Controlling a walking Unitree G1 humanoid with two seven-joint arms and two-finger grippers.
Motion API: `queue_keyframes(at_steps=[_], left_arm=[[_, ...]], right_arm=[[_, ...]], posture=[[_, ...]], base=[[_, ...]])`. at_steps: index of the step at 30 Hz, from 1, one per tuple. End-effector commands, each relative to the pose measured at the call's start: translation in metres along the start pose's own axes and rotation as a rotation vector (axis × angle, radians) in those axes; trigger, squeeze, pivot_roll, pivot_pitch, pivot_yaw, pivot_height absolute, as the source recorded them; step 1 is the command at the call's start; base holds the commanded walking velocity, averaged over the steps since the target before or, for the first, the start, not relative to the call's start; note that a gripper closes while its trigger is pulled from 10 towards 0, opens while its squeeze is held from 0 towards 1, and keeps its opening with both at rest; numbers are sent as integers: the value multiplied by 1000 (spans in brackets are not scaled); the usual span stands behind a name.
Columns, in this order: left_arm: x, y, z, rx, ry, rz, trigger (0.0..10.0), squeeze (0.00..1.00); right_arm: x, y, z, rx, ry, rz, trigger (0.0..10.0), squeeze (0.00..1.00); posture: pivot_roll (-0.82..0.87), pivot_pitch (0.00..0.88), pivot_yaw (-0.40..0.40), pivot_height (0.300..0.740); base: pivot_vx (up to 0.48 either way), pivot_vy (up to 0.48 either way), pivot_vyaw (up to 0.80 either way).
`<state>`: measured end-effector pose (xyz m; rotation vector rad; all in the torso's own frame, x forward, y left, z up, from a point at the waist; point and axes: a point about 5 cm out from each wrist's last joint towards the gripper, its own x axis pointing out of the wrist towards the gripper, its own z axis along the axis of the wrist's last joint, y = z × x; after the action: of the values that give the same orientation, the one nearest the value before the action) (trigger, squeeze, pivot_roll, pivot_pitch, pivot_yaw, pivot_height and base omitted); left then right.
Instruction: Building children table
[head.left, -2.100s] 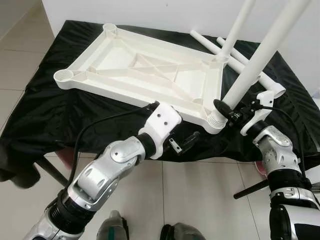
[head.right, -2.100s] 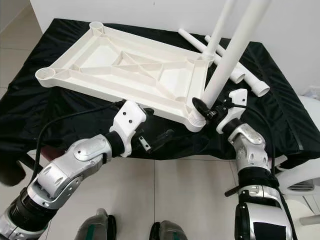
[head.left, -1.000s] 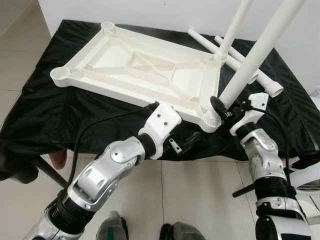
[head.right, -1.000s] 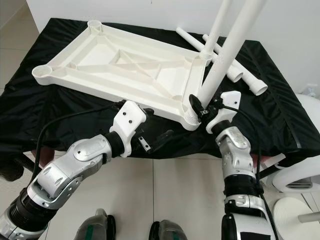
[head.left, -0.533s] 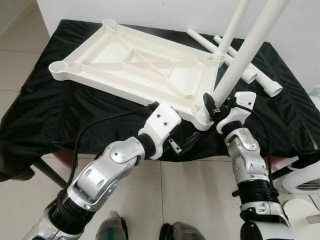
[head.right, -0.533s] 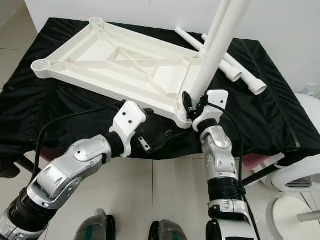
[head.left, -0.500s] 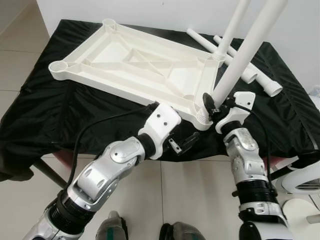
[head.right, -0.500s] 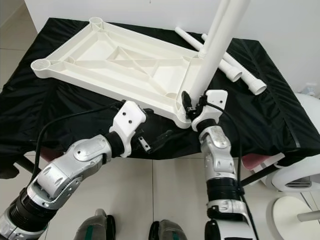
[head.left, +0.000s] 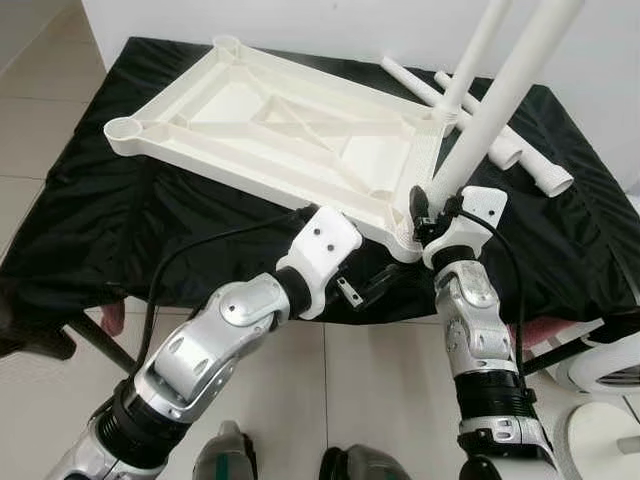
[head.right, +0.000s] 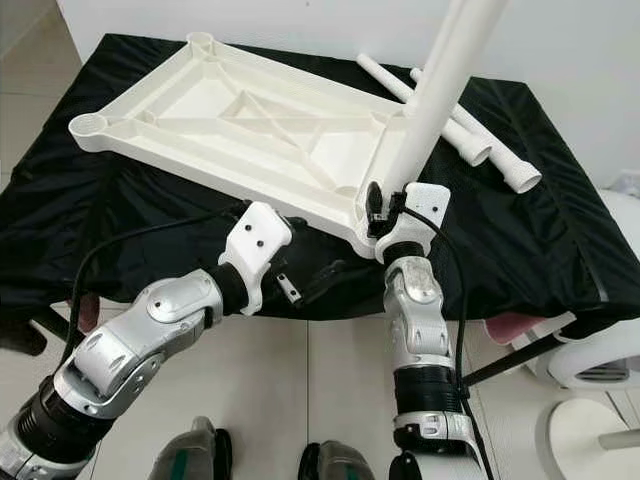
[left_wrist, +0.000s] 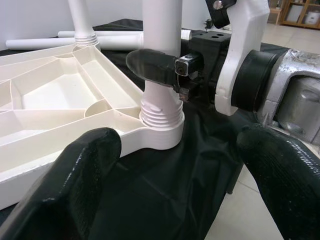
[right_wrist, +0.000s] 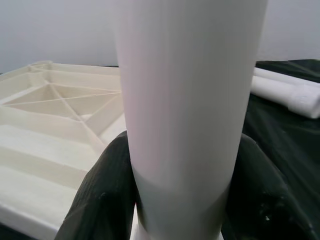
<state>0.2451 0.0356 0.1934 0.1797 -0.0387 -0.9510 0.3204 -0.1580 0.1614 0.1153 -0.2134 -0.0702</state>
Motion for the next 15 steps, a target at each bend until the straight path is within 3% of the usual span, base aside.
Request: queue_keyframes(at_steps=[1, 6, 15], left_arm=[[-1, -8, 2, 4, -6, -109, 10000, 0], [0, -8, 2, 1, -5, -110, 10000, 0], [0, -8, 2, 0, -6, -109, 10000, 0]], right_arm=[[-5, -15, -2, -18, 14, -116, 10000, 0], [-14, -19, -3, -70, 10, -278, 10000, 0], [-17, -14, -6, -61, 42, -297, 10000, 0]], posture=[[69, 52, -90, 740], [69, 55, -90, 740], [66, 61, -88, 740]], base=[[0, 0, 0], [0, 0, 0], [0, 0, 0]])
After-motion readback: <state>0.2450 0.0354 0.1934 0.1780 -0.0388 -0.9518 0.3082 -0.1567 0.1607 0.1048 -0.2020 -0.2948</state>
